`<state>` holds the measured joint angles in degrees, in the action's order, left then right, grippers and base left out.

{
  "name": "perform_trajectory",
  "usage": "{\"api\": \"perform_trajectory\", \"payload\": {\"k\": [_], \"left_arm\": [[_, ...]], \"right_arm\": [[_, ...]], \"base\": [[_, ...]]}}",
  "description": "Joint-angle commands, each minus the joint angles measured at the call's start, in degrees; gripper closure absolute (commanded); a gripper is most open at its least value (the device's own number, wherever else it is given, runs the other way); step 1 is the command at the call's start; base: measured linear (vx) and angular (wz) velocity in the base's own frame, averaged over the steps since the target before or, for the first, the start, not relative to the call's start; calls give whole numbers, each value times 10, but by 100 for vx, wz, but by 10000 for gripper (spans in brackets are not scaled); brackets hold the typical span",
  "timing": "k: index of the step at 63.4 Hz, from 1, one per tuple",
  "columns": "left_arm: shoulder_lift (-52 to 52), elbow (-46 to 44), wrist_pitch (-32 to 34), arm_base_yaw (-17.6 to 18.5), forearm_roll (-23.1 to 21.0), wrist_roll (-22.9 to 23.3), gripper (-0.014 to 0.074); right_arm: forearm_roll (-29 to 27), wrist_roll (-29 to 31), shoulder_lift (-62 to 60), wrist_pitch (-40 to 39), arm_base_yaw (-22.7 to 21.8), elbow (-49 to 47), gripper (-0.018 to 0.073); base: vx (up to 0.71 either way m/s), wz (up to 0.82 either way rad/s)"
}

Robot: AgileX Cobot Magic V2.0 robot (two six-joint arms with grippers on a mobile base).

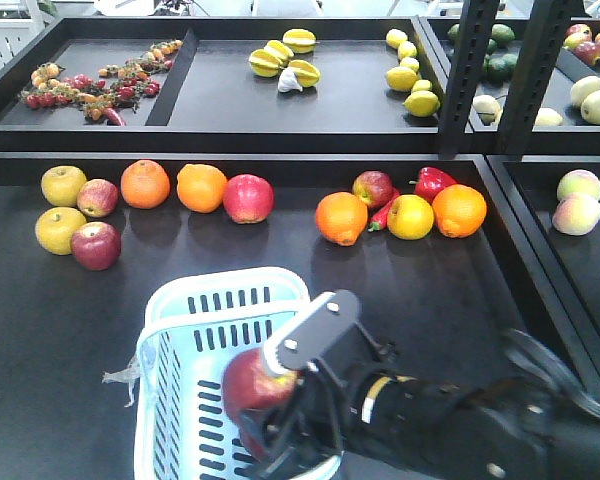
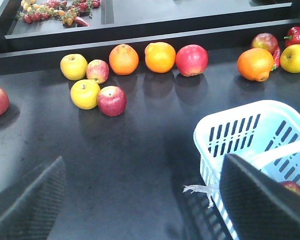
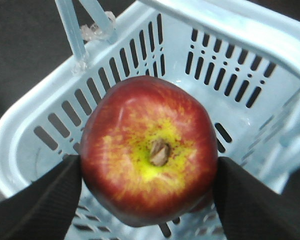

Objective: Pick three apples into basket with both arms
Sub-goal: 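Carry the second red apple over the basket with the right gripper, then open the right gripper to release the apple into the basket, then move the right gripper down to a red apple nearest the robot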

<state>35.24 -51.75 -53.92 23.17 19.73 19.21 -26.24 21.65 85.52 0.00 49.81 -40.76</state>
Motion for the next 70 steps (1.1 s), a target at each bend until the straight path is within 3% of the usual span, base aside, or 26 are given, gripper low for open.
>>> {"api": "perform_trajectory", "payload": {"k": [1, 10, 20, 32, 38, 46, 62, 70], "left_arm": [[3, -14, 31, 2, 11, 5, 7], [3, -14, 31, 2, 11, 5, 7], [3, -14, 31, 2, 11, 5, 7], [3, -14, 31, 2, 11, 5, 7], [3, -14, 31, 2, 11, 5, 7], [3, -14, 31, 2, 11, 5, 7], [3, -14, 31, 2, 11, 5, 7], [3, -14, 31, 2, 11, 5, 7]], "right_arm": [[4, 5, 1, -22, 1, -38, -32], [4, 6, 11, -14, 1, -42, -118], [3, 6, 6, 4, 1, -42, -127], [1, -8, -38, 132, -18, -42, -118], [6, -18, -72, 212, -60, -42, -108], [20, -20, -111, 262, -139, -42, -94], [148, -91, -114, 341, -331, -40, -85], [222, -139, -100, 366, -393, -40, -82]], "base": [[0, 0], [0, 0], [0, 0], [0, 0], [0, 0], [0, 0], [0, 0], [0, 0]]}}
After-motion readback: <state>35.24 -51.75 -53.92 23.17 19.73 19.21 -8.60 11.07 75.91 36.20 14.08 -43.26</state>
